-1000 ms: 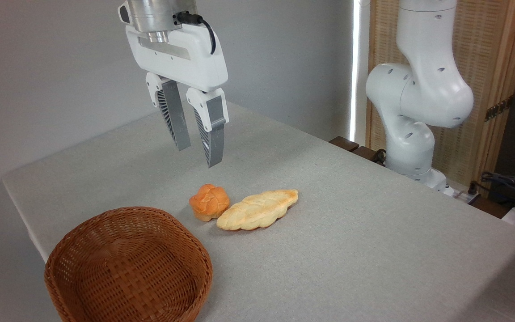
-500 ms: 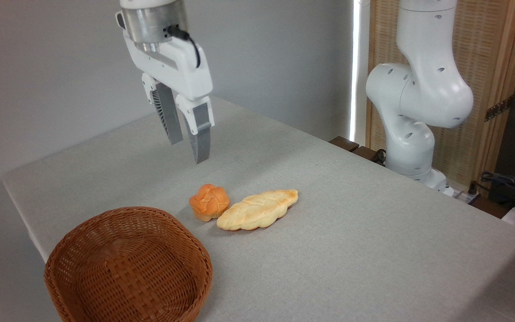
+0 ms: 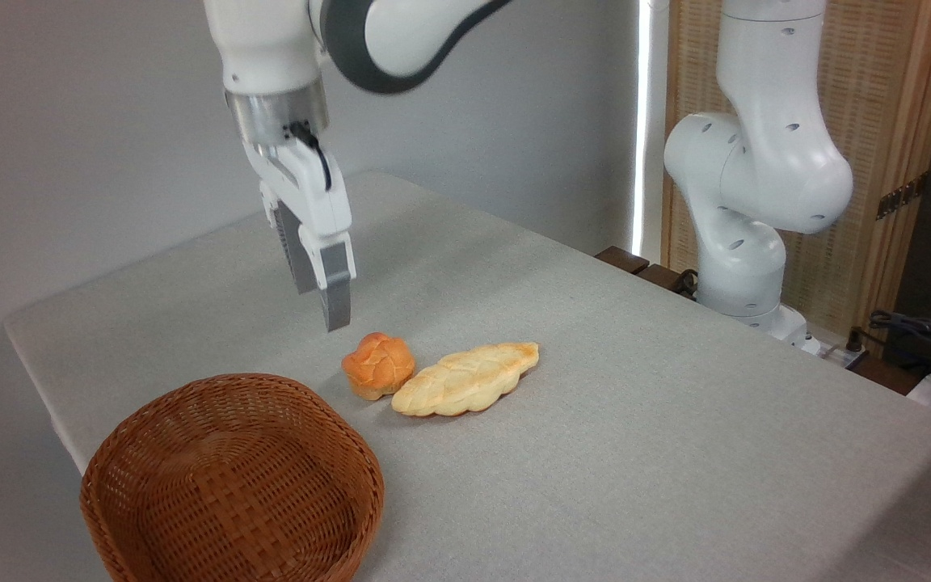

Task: Put bread into the basket
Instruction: 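Lower the gripper onto the small orange bread roll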

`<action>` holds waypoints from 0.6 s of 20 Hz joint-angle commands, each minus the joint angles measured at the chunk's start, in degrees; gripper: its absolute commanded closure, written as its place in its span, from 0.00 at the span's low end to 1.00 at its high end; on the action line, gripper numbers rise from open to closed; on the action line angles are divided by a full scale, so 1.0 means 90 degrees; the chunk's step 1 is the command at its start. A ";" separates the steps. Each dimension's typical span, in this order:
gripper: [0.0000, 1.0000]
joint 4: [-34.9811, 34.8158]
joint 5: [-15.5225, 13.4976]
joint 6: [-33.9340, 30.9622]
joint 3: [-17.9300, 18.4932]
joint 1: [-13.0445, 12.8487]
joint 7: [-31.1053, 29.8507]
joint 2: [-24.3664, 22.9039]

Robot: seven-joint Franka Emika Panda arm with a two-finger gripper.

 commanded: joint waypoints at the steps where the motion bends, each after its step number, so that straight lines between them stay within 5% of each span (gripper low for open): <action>1: 0.00 -0.0766 0.0271 0.0863 -0.0048 -0.0176 0.0078 -0.0086; 12: 0.00 -0.1382 0.0994 0.0952 -0.0332 -0.0225 0.0068 0.0022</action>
